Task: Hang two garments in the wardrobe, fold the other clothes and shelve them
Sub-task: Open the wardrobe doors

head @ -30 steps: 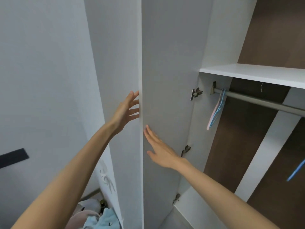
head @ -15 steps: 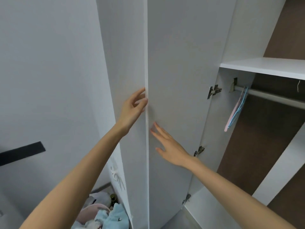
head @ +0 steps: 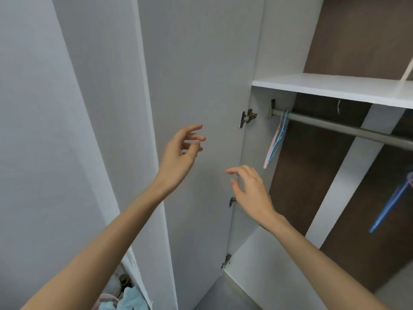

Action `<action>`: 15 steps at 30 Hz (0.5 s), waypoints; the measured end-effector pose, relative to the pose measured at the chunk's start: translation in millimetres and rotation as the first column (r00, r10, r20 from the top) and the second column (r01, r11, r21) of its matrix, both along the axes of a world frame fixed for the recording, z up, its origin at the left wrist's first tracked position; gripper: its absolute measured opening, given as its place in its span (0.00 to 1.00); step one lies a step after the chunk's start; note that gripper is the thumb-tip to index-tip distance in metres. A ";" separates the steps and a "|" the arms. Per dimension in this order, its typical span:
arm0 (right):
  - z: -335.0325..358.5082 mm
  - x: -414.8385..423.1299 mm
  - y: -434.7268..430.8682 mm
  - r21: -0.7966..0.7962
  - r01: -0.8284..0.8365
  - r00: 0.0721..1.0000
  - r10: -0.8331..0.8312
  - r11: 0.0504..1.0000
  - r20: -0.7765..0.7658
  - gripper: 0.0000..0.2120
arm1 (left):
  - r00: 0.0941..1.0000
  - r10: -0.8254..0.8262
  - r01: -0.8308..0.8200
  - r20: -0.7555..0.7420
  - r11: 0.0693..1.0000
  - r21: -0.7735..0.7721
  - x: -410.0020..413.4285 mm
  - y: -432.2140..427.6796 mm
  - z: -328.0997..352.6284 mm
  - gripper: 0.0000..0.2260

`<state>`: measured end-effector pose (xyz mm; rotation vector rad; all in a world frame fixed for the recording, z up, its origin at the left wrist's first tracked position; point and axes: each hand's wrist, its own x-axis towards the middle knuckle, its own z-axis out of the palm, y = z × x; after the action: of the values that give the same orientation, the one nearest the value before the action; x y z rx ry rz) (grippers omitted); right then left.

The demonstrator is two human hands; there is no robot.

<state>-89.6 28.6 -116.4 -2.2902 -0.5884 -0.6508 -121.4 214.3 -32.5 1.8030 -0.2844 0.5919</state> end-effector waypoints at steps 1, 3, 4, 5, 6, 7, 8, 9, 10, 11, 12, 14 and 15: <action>-0.5 -2.4 -13.8 0.006 0.047 0.999 -0.047 0.999 -0.007 0.13 | 0.999 -0.034 0.034 -0.009 0.999 0.002 4.2 -13.7 -1.9 0.15; -1.6 -8.5 -43.7 0.025 0.133 0.991 -0.133 0.991 -0.022 0.13 | 0.994 -0.110 0.111 -0.028 0.994 0.008 13.6 -44.4 -6.3 0.15; -2.4 -11.8 -59.4 0.028 0.178 0.984 -0.178 0.984 -0.021 0.12 | 0.988 -0.152 0.152 -0.036 0.988 0.012 18.7 -60.8 -8.9 0.15; -3.2 -15.5 -75.6 0.025 0.229 0.973 -0.229 0.973 -0.016 0.12 | 0.980 -0.193 0.194 -0.042 0.981 0.016 23.8 -78.2 -11.4 0.14; -3.7 -19.9 -92.9 0.025 0.285 0.959 -0.285 0.958 -0.015 0.12 | 0.971 -0.236 0.237 -0.047 0.971 0.016 28.9 -96.6 -14.0 0.14; -4.0 -24.3 -108.5 0.029 0.338 0.941 -0.338 0.941 -0.015 0.12 | 0.960 -0.274 0.276 -0.051 0.961 0.014 33.2 -113.4 -16.6 0.14; -4.6 -29.5 -126.3 0.038 0.399 0.917 -0.399 0.916 -0.014 0.12 | 0.946 -0.320 0.321 -0.056 0.947 0.015 37.4 -132.5 -19.3 0.15; -5.3 -35.9 -145.7 0.048 0.465 0.885 -0.465 0.884 -0.008 0.12 | 0.927 -0.370 0.372 -0.065 0.928 0.023 41.0 -153.7 -21.8 0.15; -6.7 -41.1 -163.1 0.054 0.526 0.850 -0.526 0.849 -0.006 0.12 | 0.907 -0.414 0.418 -0.075 0.908 0.035 44.4 -172.5 -24.6 0.15; -8.9 -47.5 -183.2 0.052 0.585 0.811 -0.585 0.809 -0.016 0.13 | 0.884 -0.459 0.464 -0.089 0.884 0.048 47.4 -194.4 -27.9 0.15; -10.9 -52.4 -199.8 0.043 0.632 0.775 -0.630 0.774 -0.041 0.14 | 0.866 -0.489 0.496 -0.105 0.866 0.057 50.5 -212.9 -31.4 0.15; -16.7 -59.2 -230.6 0.035 0.698 0.712 -0.689 0.715 -0.137 0.16 | 0.835 -0.530 0.542 -0.149 0.838 0.061 55.7 -247.0 -38.4 0.15; -20.1 -60.7 -244.8 0.047 0.726 0.681 -0.706 0.686 -0.194 0.17 | 0.818 -0.549 0.565 -0.173 0.822 0.062 57.9 -263.3 -42.2 0.15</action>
<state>-150.3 -216.3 -136.5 -2.3898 0.4809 -0.8131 -63.5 -49.0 -74.7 1.7416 -0.7281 0.0207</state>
